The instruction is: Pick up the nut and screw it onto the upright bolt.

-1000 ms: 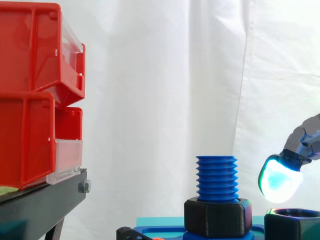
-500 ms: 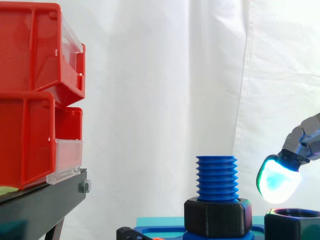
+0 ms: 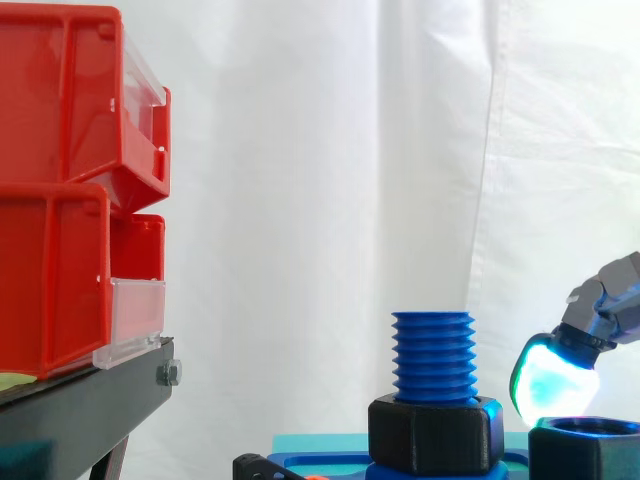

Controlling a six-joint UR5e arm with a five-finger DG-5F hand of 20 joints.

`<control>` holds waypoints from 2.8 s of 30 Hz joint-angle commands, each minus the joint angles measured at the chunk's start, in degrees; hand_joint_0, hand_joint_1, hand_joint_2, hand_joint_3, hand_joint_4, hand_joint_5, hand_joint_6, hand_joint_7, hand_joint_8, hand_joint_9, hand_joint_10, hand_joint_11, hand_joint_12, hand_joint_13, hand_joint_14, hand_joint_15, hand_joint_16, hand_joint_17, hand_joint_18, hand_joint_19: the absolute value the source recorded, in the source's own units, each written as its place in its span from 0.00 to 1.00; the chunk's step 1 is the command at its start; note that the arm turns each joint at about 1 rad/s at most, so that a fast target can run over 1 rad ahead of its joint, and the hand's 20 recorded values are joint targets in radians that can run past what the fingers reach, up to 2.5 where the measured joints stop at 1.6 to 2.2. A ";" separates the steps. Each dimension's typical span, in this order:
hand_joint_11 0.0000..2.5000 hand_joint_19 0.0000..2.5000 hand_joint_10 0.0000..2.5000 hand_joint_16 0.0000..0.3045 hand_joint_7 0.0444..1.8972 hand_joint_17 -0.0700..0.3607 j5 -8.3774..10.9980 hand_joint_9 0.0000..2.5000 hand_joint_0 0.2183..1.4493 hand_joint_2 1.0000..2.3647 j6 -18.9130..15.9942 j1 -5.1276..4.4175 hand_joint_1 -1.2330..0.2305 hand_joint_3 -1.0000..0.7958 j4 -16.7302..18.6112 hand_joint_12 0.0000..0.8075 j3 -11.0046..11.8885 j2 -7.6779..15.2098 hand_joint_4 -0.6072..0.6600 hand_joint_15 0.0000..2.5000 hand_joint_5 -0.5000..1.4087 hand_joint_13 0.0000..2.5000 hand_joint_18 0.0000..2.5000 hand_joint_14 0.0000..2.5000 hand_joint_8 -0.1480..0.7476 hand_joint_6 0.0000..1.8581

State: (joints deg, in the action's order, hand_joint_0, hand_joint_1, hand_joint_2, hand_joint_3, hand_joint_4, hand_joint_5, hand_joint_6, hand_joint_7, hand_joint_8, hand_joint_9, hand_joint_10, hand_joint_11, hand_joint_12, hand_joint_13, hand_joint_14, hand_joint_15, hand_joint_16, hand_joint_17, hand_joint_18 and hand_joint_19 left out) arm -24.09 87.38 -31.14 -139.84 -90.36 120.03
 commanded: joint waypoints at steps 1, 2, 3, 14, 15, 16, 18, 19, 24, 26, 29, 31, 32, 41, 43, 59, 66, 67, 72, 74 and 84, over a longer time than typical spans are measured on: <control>0.00 0.00 0.00 0.17 0.38 0.43 -0.17 0.10 0.15 0.00 -0.28 0.02 0.40 0.28 -0.08 0.49 0.01 0.11 0.68 0.00 0.13 0.06 0.00 0.00 0.50 0.27; 0.00 0.00 0.00 0.16 0.38 0.42 -0.17 0.10 0.15 0.00 -0.28 0.02 0.40 0.28 -0.08 0.49 0.01 0.20 0.68 0.00 0.13 0.06 0.00 0.00 0.50 0.27; 0.00 0.00 0.00 0.16 0.39 0.42 -0.17 0.10 0.15 0.00 -0.28 0.02 0.39 0.28 -0.17 0.49 0.01 0.11 0.68 0.00 0.13 0.06 0.00 0.00 0.50 0.27; 0.00 0.00 0.00 0.15 0.45 0.41 -1.05 0.12 0.17 0.00 -0.46 0.29 0.38 0.28 -0.08 0.47 0.01 0.20 0.71 0.00 0.15 0.07 0.00 0.00 0.50 0.27; 0.00 0.00 0.00 0.15 0.45 0.41 -1.14 0.12 0.17 0.00 -0.54 0.29 0.38 0.28 -0.08 0.47 -0.08 0.11 0.71 0.00 0.15 0.08 0.00 0.00 0.50 0.27; 0.00 0.00 0.00 0.15 0.45 0.41 -1.14 0.12 0.17 0.00 -0.54 0.29 0.38 0.28 -0.08 0.47 0.01 0.20 0.72 0.00 0.15 0.08 0.00 0.00 0.50 0.27; 0.00 0.00 0.00 0.15 0.48 0.40 -1.14 0.13 0.18 0.00 -0.54 0.29 0.38 0.28 -0.17 0.46 0.01 0.11 0.73 0.00 0.15 0.08 0.00 0.00 0.50 0.27; 0.00 0.00 0.00 0.14 0.50 0.39 -1.14 0.13 0.19 0.00 -0.54 0.29 0.38 0.28 -0.17 0.45 -0.08 0.20 0.73 0.00 0.16 0.09 0.00 0.00 0.50 0.27; 0.00 0.00 0.00 0.13 0.56 0.37 -1.75 0.15 0.23 0.00 -0.54 0.37 0.41 0.28 -0.34 0.42 0.01 0.11 0.74 0.00 0.17 0.10 0.00 0.00 0.49 0.27; 0.00 0.00 0.00 0.12 0.59 0.36 -1.84 0.16 0.25 0.00 -0.54 0.46 0.42 0.28 -0.52 0.41 0.01 0.11 0.74 0.00 0.18 0.11 0.00 0.00 0.48 0.27; 0.00 0.00 0.00 0.11 0.62 0.35 -1.93 0.17 0.27 0.00 -0.98 0.55 0.43 0.28 -1.05 0.40 0.01 0.11 0.73 0.00 0.18 0.11 0.00 0.00 0.48 0.27; 0.00 0.00 0.00 0.11 0.65 0.34 -1.93 0.18 0.28 0.00 -1.42 0.55 0.44 0.28 -1.31 0.40 0.01 0.11 0.72 0.00 0.19 0.12 0.00 0.00 0.48 0.27; 0.00 0.00 0.00 0.11 0.65 0.34 -2.37 0.18 0.28 0.00 -2.21 0.73 0.44 0.28 -1.84 0.40 0.01 0.03 0.72 0.00 0.19 0.12 0.00 0.00 0.48 0.27; 0.00 0.00 0.00 0.10 0.61 0.33 -5.09 0.19 0.32 0.00 -7.31 1.34 0.46 0.28 -13.26 0.39 3.96 0.03 0.70 0.00 0.18 0.13 0.01 0.00 0.48 0.31; 0.00 0.00 0.00 0.10 0.61 0.33 -5.18 0.19 0.32 0.00 -9.86 1.52 0.46 0.28 -17.83 0.39 4.93 0.03 0.70 0.00 0.18 0.13 0.01 0.00 0.48 0.31; 0.00 0.00 0.00 0.10 0.59 0.32 -5.62 0.19 0.32 0.00 -20.93 2.83 0.45 0.28 -33.57 0.39 10.03 -1.38 0.70 0.00 0.18 0.13 0.01 0.00 0.48 0.33; 0.00 0.00 0.00 0.10 0.59 0.32 -9.22 0.19 0.31 0.00 -18.83 4.24 0.45 0.28 -34.01 0.39 10.03 -4.37 0.70 0.00 0.18 0.13 0.01 0.00 0.48 0.33; 0.00 0.00 0.00 0.10 0.59 0.32 -9.66 0.19 0.31 0.00 -18.56 4.33 0.45 0.28 -34.01 0.39 10.03 -4.63 0.70 0.00 0.18 0.13 0.01 0.00 0.48 0.33; 0.00 0.00 0.00 0.10 0.59 0.33 -12.65 0.19 0.31 0.00 -15.84 5.56 0.45 0.28 -33.74 0.39 10.91 -6.39 0.70 0.00 0.18 0.13 0.01 0.00 0.48 0.33; 0.00 0.00 0.00 0.10 0.59 0.33 -14.23 0.19 0.31 0.00 -14.17 6.26 0.45 0.28 -34.09 0.39 12.93 -6.48 0.70 0.00 0.18 0.13 0.01 0.00 0.48 0.33; 0.00 0.00 0.00 0.10 0.58 0.33 -28.73 0.19 0.31 0.00 -0.90 10.83 0.45 0.28 -21.88 0.39 17.24 -5.86 0.70 0.00 0.18 0.13 0.01 0.00 0.48 0.33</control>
State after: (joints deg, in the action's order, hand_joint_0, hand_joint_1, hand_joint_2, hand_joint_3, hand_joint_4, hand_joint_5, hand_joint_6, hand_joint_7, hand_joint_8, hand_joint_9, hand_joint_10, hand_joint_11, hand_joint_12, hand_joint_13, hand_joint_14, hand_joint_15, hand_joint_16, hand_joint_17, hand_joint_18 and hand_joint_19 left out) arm -47.46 81.07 -21.35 -169.09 -73.42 113.87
